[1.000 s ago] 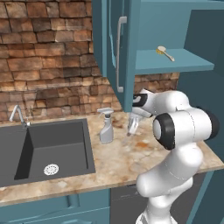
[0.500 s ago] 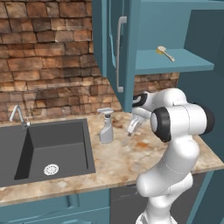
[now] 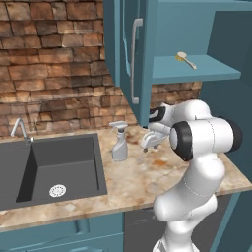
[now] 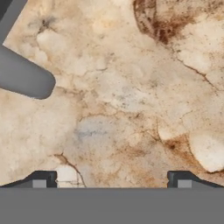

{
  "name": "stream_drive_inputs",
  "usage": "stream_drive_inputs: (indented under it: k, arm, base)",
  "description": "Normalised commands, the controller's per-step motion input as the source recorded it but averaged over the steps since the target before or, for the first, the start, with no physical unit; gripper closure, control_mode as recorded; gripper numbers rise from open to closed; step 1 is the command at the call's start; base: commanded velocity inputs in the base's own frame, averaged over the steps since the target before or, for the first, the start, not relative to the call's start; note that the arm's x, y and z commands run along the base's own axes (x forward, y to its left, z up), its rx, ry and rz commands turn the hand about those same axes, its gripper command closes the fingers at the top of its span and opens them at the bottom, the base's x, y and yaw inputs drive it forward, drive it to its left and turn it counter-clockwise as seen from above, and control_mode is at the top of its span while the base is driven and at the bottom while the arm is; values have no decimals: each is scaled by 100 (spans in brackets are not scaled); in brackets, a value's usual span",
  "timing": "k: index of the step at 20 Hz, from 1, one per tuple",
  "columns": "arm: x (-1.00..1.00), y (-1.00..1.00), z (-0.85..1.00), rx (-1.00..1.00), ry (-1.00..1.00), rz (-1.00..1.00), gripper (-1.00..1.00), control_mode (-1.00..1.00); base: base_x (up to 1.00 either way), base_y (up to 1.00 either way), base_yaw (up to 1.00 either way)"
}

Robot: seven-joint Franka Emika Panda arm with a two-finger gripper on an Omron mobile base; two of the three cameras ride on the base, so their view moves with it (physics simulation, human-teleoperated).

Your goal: Locate and retrieve the spray and dish brush from the cabinet. Place them next to the sink.

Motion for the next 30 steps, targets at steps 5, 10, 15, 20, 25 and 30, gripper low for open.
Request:
stream_drive_inputs:
  k: [5, 10, 15, 20, 25, 30]
  arm:
    - [-10, -4, 0, -1, 0, -8, -100, -100]
    - [-38, -3, 0, -3, -4, -13, -100, -100]
    - [-51, -2, 0, -2, -5, -15, -100, -100]
    - [-40, 0, 2, -4, 1, -19, -100, -100]
    - [-7, -2, 43, -8, 20, -6, -100, -100]
    - [-33, -10, 33, -4, 8, -17, -100, -100]
  base:
    - [0, 0, 0]
    - [0, 0, 0]
    - [0, 0, 0]
    - [0, 0, 0]
    - [0, 0, 0]
    - [0, 0, 0]
